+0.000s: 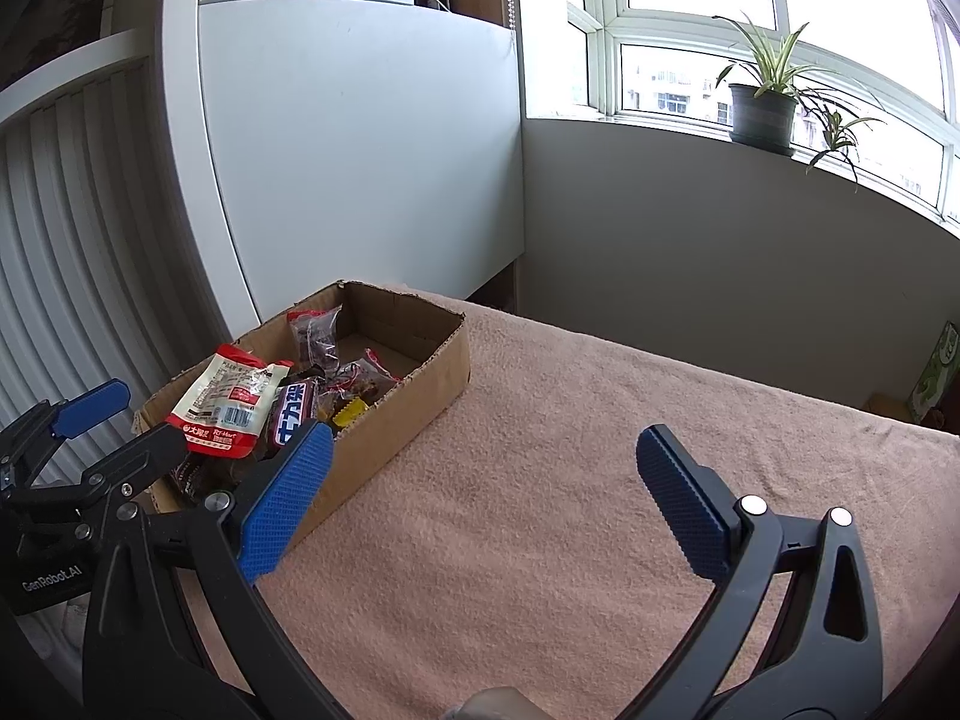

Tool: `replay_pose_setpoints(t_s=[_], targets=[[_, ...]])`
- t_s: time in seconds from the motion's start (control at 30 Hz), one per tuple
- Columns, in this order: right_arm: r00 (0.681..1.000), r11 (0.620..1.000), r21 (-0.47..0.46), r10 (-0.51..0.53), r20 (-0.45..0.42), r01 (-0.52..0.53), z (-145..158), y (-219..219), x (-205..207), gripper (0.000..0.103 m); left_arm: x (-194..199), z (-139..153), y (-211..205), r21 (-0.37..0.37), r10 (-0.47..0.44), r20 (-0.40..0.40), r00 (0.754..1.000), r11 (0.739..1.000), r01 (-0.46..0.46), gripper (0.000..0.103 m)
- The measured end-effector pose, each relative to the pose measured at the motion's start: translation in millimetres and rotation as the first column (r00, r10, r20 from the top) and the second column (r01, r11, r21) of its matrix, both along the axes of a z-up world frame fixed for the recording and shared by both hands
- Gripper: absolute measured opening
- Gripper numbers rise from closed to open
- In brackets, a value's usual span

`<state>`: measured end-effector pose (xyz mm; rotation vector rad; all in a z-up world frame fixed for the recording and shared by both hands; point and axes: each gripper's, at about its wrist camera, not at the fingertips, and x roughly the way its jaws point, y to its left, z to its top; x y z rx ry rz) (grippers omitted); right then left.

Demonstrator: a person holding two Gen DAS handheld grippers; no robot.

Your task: Organize snacks

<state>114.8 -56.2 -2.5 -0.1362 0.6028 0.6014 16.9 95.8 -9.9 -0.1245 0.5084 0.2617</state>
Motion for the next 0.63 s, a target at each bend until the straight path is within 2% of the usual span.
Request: replay_pose_setpoints(t_s=[0.63], targets=[[1.000, 1.000, -0.013, -0.001, -0.002, 0.001, -1.5, -0.9, 0.5, 0.103, -1.7, -0.3, -1.9, 0.013, -0.009, 0.014, 1.000, 1.000, 0.009, 0.082]])
